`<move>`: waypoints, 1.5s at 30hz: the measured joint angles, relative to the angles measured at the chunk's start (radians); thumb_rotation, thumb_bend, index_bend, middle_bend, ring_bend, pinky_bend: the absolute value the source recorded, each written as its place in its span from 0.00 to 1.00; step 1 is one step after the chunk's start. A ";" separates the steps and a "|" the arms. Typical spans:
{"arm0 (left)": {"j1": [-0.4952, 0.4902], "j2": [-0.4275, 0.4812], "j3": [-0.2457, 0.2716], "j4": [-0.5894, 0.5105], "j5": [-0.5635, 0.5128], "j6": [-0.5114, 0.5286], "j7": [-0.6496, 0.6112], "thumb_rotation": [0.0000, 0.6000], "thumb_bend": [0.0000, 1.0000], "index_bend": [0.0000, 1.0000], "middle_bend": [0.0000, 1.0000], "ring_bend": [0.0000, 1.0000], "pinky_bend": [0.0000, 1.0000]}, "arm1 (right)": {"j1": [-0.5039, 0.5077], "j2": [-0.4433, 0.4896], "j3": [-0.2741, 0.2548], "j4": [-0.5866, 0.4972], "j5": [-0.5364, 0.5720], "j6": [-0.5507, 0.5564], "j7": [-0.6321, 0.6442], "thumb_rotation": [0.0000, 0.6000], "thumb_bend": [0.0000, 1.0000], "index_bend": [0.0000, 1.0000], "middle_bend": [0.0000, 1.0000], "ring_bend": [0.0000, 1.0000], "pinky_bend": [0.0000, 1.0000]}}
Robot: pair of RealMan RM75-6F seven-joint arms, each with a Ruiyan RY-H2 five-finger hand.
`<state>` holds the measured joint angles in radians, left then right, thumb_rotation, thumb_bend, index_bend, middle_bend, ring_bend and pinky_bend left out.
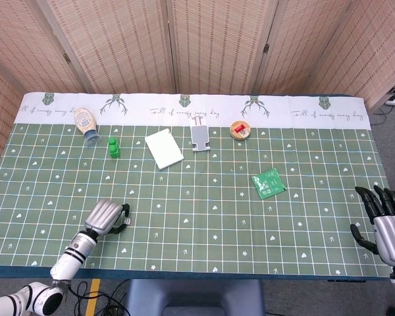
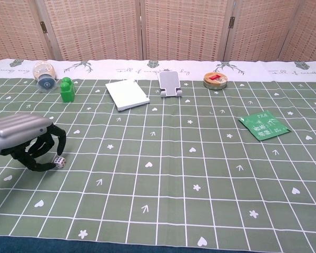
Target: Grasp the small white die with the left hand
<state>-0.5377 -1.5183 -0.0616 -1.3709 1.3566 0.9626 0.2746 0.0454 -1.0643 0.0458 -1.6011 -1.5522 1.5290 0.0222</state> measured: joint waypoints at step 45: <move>0.036 0.030 -0.084 0.007 0.170 0.375 -0.363 1.00 0.36 0.30 0.85 0.75 0.94 | -0.005 -0.008 0.001 0.009 0.005 -0.003 0.009 1.00 0.30 0.08 0.14 0.00 0.02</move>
<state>-0.5017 -1.4883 -0.1458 -1.3638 1.5264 1.3374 -0.0882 0.0404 -1.0720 0.0469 -1.5924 -1.5476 1.5261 0.0315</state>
